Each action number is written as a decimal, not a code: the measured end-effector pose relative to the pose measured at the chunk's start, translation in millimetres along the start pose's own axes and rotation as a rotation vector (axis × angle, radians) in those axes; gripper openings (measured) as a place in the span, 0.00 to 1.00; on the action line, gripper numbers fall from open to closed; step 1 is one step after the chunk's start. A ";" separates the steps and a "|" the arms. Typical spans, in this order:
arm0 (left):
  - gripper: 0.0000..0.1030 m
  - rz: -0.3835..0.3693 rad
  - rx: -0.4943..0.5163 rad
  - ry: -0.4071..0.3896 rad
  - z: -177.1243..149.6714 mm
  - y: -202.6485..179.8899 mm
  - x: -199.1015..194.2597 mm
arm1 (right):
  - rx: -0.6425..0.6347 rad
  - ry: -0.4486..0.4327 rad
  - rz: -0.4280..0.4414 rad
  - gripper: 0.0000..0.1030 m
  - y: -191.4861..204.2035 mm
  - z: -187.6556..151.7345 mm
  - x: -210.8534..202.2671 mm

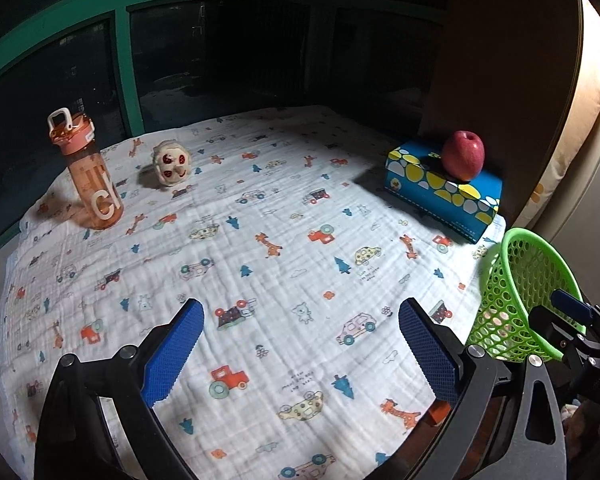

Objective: Collect trash

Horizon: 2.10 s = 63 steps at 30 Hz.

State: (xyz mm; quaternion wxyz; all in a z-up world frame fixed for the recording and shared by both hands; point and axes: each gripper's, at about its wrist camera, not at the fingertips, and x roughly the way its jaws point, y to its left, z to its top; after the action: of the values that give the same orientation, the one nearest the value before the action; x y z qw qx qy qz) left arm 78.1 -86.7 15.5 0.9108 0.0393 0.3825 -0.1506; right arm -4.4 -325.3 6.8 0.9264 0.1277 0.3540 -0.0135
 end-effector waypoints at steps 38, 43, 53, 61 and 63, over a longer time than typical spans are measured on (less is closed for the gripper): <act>0.93 0.101 -0.069 -0.040 -27.9 31.3 -31.8 | -0.052 -0.025 0.015 0.91 31.8 -6.1 -3.7; 0.93 0.101 -0.071 -0.039 -28.7 31.0 -31.7 | -0.053 -0.023 0.016 0.91 32.0 -6.0 -3.2; 0.93 0.105 -0.076 -0.034 -31.3 31.8 -29.7 | -0.057 -0.011 0.022 0.91 34.6 -7.8 1.1; 0.93 0.105 -0.071 -0.032 -30.6 30.9 -28.6 | -0.061 -0.003 0.028 0.91 35.2 -8.6 4.4; 0.93 0.103 -0.071 -0.032 -30.6 30.8 -28.4 | -0.061 -0.002 0.030 0.91 34.8 -8.6 4.6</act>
State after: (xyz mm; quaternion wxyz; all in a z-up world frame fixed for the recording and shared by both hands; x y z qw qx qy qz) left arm 47.7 -44.7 12.8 0.9241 0.0239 0.3705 -0.0906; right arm -2.5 -289.3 5.6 0.9303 0.1047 0.3514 0.0109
